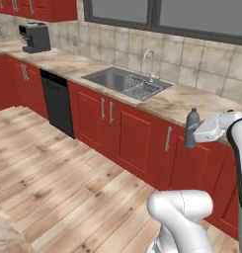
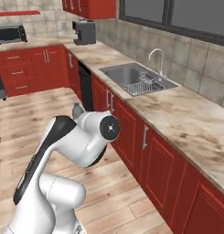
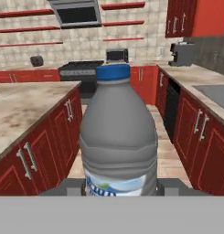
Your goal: Place the drinks on the dining counter in a tight cluster.
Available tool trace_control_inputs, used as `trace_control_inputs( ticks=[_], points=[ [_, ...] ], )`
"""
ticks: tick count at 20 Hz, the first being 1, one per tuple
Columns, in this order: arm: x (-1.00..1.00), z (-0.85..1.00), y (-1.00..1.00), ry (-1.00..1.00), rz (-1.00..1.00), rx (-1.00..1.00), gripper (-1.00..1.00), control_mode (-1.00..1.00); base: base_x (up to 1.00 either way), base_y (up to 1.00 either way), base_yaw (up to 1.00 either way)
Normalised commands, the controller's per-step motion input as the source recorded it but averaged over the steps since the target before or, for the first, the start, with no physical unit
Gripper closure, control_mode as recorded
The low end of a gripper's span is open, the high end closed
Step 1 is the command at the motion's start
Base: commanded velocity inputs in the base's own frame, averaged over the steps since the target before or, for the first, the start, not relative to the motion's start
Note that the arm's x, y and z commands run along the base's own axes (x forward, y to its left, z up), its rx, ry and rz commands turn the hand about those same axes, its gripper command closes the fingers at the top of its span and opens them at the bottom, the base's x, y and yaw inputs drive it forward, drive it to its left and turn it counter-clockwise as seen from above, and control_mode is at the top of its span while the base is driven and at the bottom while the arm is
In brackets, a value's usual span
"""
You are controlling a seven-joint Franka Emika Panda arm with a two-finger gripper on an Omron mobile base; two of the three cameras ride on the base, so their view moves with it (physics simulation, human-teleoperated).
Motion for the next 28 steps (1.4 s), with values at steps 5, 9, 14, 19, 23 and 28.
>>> trace_control_inputs(
  ticks=[5, 9, 14, 19, 23, 28],
  points=[
    [0.0, 0.0, 0.0, 0.0, 0.0, 0.0, 1.0, 1.0, 0.21, 0.75, 0.8],
    [0.0, 0.0, 0.0, 0.0, 0.0, 0.0, 1.0, 1.0, 0.32, 0.52, 0.87],
    [0.0, 0.0, 0.0, 0.0, 0.0, 0.0, 1.0, 1.0, -0.02, 0.27, 0.91],
    [0.0, 0.0, 0.0, 0.0, 0.0, 0.0, 1.0, 1.0, -0.23, 0.03, 0.79],
    [0.0, 0.0, 0.0, 0.0, 0.0, 0.0, 1.0, 1.0, -0.49, 0.07, 0.21],
    [0.0, 0.0, 0.0, 0.0, 0.0, 0.0, 1.0, 1.0, -0.54, 0.84, -0.15]
  ],
)
